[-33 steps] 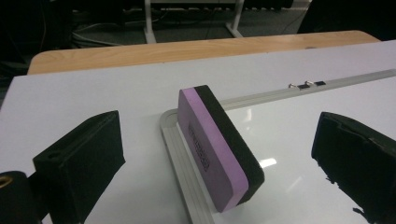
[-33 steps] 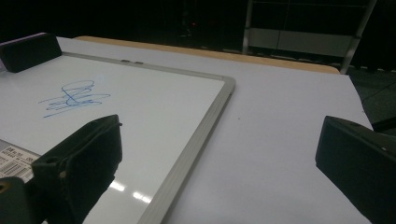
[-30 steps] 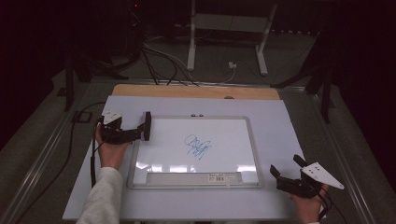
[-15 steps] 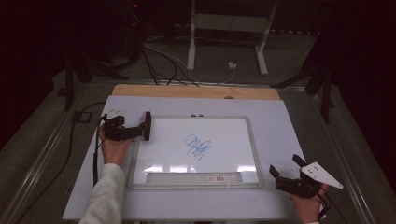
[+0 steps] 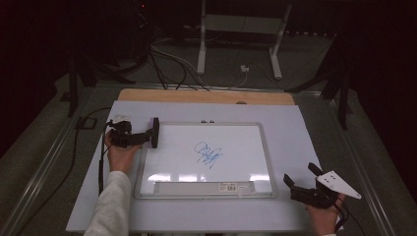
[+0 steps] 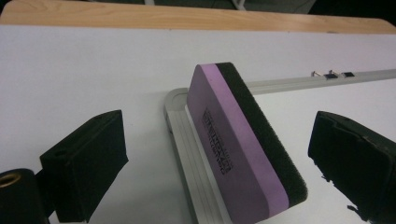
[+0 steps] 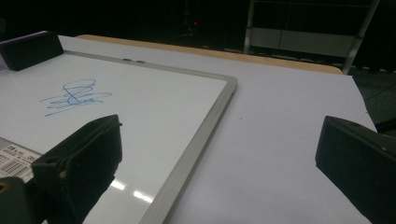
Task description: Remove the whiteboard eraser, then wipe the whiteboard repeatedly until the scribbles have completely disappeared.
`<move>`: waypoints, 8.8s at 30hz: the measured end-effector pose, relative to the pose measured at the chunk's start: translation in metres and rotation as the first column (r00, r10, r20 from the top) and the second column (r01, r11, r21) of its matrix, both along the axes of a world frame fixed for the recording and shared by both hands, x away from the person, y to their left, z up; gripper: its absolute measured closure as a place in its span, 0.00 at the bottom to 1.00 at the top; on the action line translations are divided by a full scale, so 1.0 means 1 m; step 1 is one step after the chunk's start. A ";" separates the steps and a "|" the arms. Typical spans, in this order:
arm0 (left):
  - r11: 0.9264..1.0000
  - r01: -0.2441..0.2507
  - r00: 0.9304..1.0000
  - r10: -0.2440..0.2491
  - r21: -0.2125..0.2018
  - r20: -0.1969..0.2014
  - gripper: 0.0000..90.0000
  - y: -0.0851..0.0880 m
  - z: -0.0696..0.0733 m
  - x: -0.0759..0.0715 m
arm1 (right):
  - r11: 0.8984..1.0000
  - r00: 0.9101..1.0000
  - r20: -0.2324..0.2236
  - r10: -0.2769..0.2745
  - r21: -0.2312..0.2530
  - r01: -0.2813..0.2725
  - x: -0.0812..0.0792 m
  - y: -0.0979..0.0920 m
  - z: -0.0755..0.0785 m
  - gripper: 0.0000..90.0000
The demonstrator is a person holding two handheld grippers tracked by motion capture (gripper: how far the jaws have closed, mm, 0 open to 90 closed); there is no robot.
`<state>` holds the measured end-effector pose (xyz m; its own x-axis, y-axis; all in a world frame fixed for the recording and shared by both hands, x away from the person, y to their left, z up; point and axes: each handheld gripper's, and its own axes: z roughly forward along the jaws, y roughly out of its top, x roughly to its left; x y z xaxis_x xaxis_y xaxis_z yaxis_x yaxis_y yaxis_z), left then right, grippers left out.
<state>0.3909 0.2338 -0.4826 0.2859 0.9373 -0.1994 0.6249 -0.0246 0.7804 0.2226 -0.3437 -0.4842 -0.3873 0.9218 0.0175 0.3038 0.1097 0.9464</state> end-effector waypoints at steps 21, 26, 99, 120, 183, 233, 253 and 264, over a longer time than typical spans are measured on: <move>0.999 -0.019 0.999 0.021 0.036 -0.050 0.15 -0.003 -0.008 0.004 | 1.000 1.000 0.002 0.003 0.000 -0.003 0.000 0.000 0.000 0.01; 0.999 -0.012 0.998 0.014 0.034 -0.056 0.18 -0.003 -0.008 0.004 | 1.000 1.000 0.002 0.005 0.000 -0.005 0.000 0.000 0.000 0.01; 0.977 0.211 0.977 -0.210 0.012 -0.034 0.47 -0.053 0.002 -0.011 | 1.000 1.000 0.006 0.024 0.001 -0.024 0.000 0.003 0.000 0.01; 0.946 0.321 0.947 -0.321 0.055 0.006 0.46 -0.091 0.015 -0.033 | 1.000 0.999 0.008 0.031 -0.005 -0.031 0.000 0.005 0.001 0.01; 0.888 0.429 0.903 -0.423 0.168 -0.070 0.46 -0.157 -0.025 -0.058 | 0.999 0.999 0.013 0.034 -0.012 -0.034 0.001 0.006 0.000 0.01; 0.954 0.255 0.965 -0.239 0.157 -0.111 0.46 -0.148 -0.020 -0.002 | 0.999 0.999 0.005 0.048 -0.025 -0.048 0.003 0.008 -0.001 0.01; 0.910 0.318 0.948 -0.297 0.265 -0.117 0.47 -0.175 -0.020 -0.016 | 0.999 0.999 0.010 0.042 -0.021 -0.041 0.001 0.007 0.000 0.01; 0.941 0.237 0.969 -0.212 0.242 -0.124 0.47 -0.162 -0.021 -0.002 | 0.999 0.999 0.008 0.042 -0.022 -0.042 0.002 0.007 0.000 0.01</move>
<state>0.3890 0.0722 -0.5038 0.4860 0.8739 -0.0009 0.6511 -0.3614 0.6674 0.2246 -0.3368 -0.4844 -0.4257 0.9048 -0.0061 0.2906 0.1432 0.9461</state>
